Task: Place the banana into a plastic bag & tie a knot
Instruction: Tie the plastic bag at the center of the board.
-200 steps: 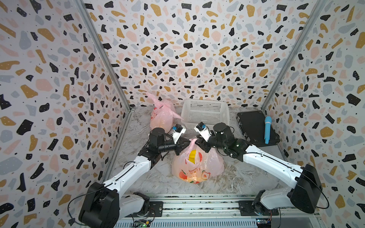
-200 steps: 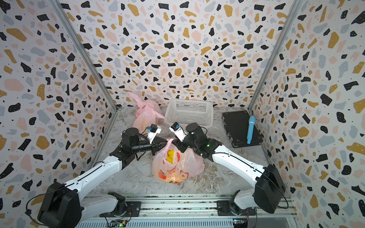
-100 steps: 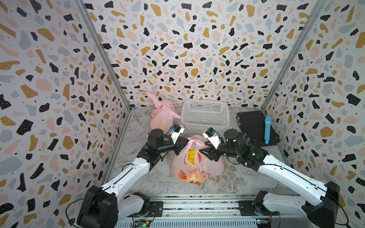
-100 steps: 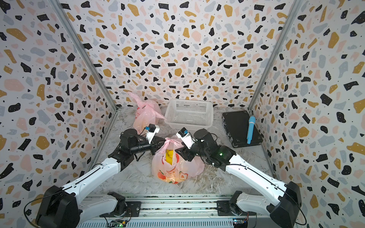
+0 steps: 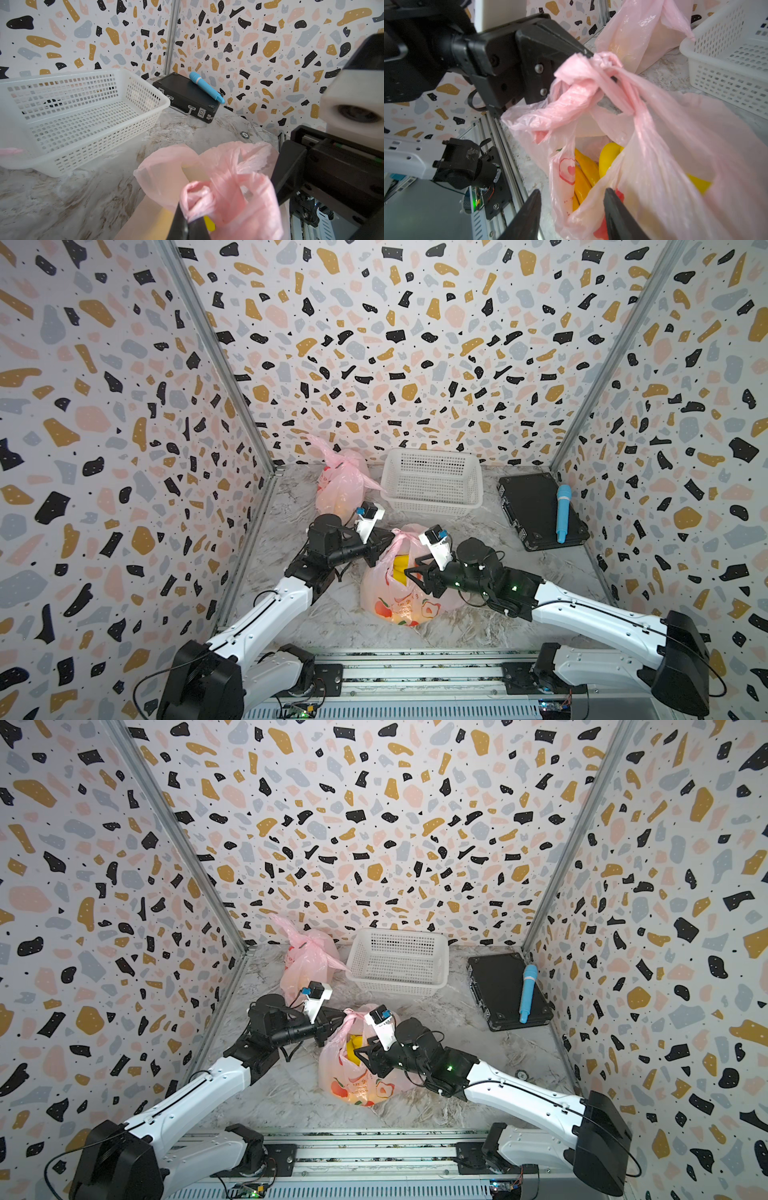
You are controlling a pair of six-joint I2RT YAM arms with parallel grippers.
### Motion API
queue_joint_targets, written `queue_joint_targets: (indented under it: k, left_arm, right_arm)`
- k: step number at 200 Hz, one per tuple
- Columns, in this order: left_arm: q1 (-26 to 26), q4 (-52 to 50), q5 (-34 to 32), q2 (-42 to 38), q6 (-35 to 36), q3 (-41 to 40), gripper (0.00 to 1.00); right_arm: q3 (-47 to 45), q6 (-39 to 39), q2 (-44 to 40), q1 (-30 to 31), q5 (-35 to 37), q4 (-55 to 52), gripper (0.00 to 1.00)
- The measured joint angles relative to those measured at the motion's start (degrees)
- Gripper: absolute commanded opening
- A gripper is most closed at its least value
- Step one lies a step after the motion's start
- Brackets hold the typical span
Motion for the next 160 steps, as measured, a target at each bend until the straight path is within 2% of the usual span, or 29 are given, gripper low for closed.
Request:
queue_joint_targets:
  k: [30,62,128,160]
  left_arm:
    - [0.00,0.07,-0.85,-0.50,-0.22,-0.28,0.00]
    - [0.00,0.07,-1.68,-1.16,-0.22,-0.63,0.00]
    - [0.00,0.24,-1.92,-1.18,-0.24,-1.33,0.00]
    - [0.00,0.28,-1.95,-1.33,-0.24,-1.64,0.00]
  right_arm:
    - [-0.20,2.67,4.13,2.78,3.91,7.61,0.48]
    - [-0.09,3.21,7.30,4.90,4.59,12.02,0.49]
    - [1.33,4.76,9.66,6.08,7.39,15.26,0.50]
    - [2.27,5.38,9.86,6.08,9.31,15.28,0.46]
